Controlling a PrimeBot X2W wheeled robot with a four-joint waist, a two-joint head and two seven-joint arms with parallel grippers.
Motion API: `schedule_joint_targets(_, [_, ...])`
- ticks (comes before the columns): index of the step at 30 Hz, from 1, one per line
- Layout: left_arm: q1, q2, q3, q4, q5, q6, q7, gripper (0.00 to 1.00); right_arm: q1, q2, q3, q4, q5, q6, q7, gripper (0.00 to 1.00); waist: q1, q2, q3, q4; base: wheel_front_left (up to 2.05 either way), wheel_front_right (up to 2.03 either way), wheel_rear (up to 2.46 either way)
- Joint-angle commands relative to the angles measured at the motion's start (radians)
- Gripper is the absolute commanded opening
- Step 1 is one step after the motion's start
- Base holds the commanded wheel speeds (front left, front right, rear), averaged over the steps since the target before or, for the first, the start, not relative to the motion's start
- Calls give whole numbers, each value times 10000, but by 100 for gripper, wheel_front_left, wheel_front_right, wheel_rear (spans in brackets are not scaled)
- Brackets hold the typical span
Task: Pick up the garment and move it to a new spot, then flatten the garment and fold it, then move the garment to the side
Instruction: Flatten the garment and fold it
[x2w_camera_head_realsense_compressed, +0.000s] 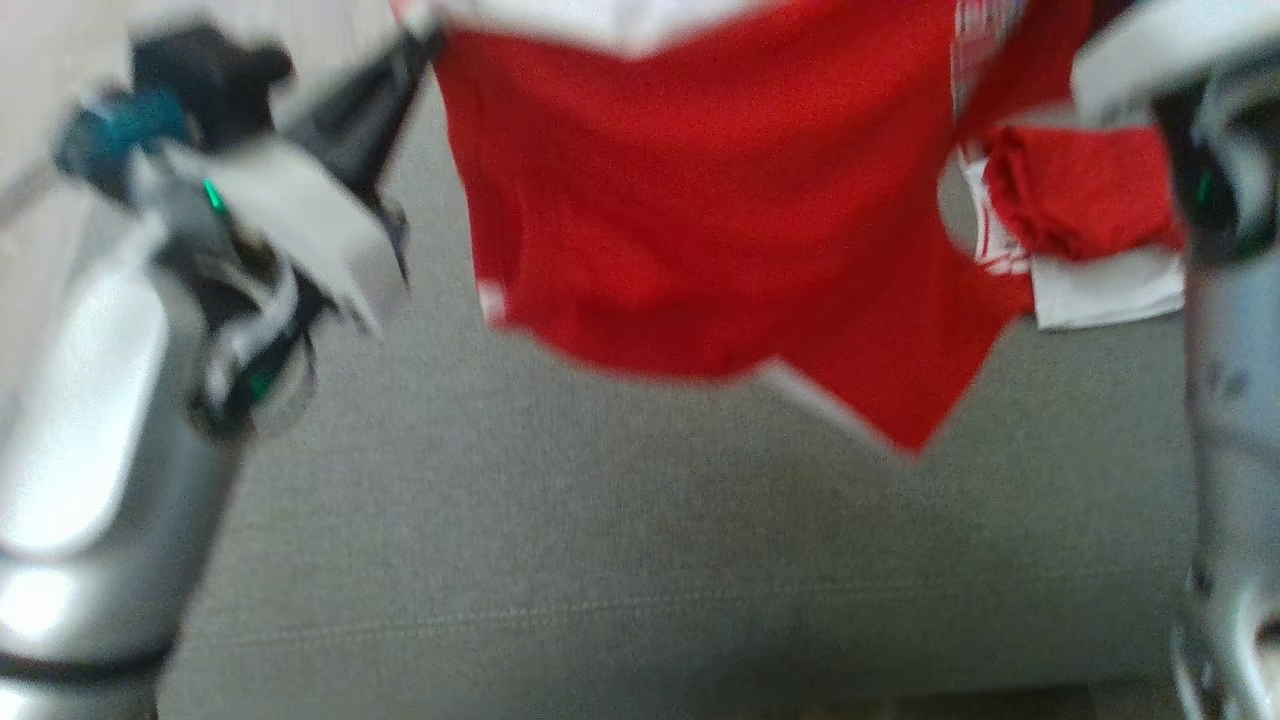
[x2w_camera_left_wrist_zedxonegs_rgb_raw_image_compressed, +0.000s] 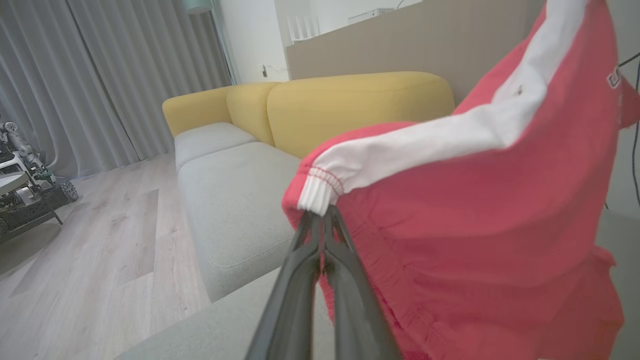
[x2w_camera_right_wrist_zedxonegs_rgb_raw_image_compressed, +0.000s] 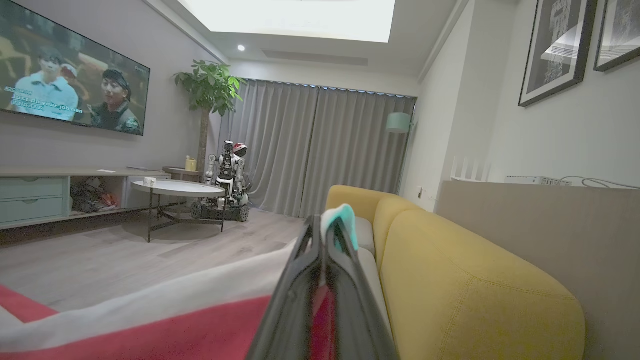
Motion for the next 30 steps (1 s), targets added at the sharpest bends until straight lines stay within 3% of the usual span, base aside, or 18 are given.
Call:
schedule_joint_targets(1, [-1391, 482, 424, 171, -36, -94, 124, 0, -1314, 77, 257, 216, 210, -2, 155, 0, 0, -1, 988, -101, 0, 0, 0])
schedule_joint_targets(3, [-2896, 470, 311, 1168, 50, -225, 85, 0, -2925, -62, 454, 1293, 303, -2, 37, 0, 0, -1, 2041, -118, 0, 0, 0])
schedule_joint_targets(8, [-5496, 323, 187, 3199, 643, -303, -859, 0, -5674, -28, 532, 3463, 79, -2, -1158, 0, 0, -1, 3345, -109, 0, 0, 0])
schedule_joint_targets(14, [-7605, -95, 250, 5579, 1373, 76, -2749, 0, -7673, 524, -91, 5699, -347, -2, -3308, 0, 0, -1, 4264, 47, 0, 0, 0])
schedule_joint_targets(22, [-7678, -576, -230, 7788, 1726, 44, -4509, 0, -6905, 980, 369, 7744, 605, -2, -4041, 0, 0, -1, 4507, 298, 0, 0, 0])
schedule_joint_targets(30, [-5857, -889, -1234, 9222, 1850, -290, -5288, 0, -4807, 905, 2224, 9315, 1861, -2, -3903, 0, 0, -1, 3967, 539, 0, 0, 0])
